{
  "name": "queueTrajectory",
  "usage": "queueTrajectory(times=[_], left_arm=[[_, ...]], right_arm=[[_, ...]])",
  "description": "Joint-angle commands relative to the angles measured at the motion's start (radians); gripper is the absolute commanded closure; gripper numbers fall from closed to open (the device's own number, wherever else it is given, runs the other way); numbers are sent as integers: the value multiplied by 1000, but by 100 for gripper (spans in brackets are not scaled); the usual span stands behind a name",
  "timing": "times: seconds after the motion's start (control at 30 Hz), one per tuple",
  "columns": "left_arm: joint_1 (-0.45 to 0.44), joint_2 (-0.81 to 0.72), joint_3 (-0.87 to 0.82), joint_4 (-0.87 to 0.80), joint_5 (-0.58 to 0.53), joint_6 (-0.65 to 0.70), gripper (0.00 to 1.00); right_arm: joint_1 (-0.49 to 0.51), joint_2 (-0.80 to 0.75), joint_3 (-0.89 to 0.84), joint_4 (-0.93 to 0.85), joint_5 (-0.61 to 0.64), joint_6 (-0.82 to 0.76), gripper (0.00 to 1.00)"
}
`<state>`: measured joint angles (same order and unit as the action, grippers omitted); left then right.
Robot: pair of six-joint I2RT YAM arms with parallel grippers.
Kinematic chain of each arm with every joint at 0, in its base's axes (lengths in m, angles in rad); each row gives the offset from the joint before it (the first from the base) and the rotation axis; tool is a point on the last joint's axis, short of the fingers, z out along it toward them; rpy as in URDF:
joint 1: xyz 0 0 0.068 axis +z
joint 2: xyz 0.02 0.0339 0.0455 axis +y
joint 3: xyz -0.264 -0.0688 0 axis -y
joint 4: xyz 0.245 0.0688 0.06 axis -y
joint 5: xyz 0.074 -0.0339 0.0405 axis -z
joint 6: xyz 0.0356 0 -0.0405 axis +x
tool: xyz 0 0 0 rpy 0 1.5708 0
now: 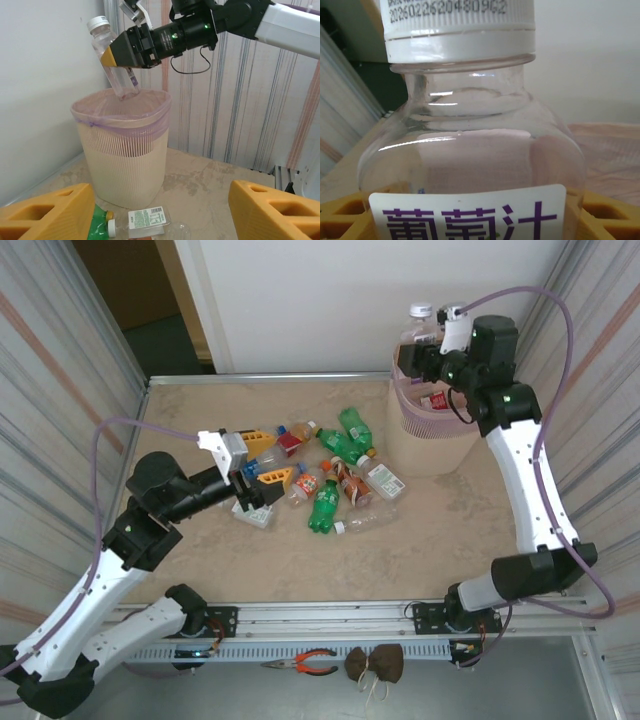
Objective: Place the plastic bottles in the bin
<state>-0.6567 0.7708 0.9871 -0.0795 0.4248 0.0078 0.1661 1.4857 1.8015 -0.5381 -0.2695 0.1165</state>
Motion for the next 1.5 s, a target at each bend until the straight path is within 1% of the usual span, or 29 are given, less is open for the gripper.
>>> queueTrajectory(times=[0.0, 0.13, 0.27, 0.43, 0.53, 0.67, 0.97, 1.1, 1.3, 1.4, 1.47], left_arm=[[1, -16, -15, 31, 2, 9, 29], [2, -12, -27, 37, -14, 12, 29], [1, -15, -37, 22, -23, 14, 29], [0, -19, -49, 9, -34, 12, 30], [0, -20, -64, 22, -46, 6, 30], [1, -17, -70, 2, -60, 1, 30], [3, -46, -100, -45, -108, -27, 31], [5, -59, -112, -74, -147, -35, 31], [14, -64, -127, -92, -171, -58, 32], [15, -64, -130, -110, -196, -72, 32], [19, -66, -131, -120, -216, -78, 32]], right_arm=[[-30, 66, 113, -148, 21, -74, 51], [-56, 170, 234, -299, 74, -112, 52], [-88, 261, 330, -423, 69, -121, 52], [-122, 336, 344, -498, 33, -128, 53], [-125, 379, 346, -543, 12, -143, 54], [-125, 434, 353, -605, -47, -159, 53], [-121, 531, 315, -651, -77, -130, 52], [-114, 567, 276, -648, -72, -133, 48], [-105, 611, 257, -654, -54, -141, 43], [-106, 606, 260, -647, -45, -136, 39], [-105, 591, 256, -637, -46, -130, 34]])
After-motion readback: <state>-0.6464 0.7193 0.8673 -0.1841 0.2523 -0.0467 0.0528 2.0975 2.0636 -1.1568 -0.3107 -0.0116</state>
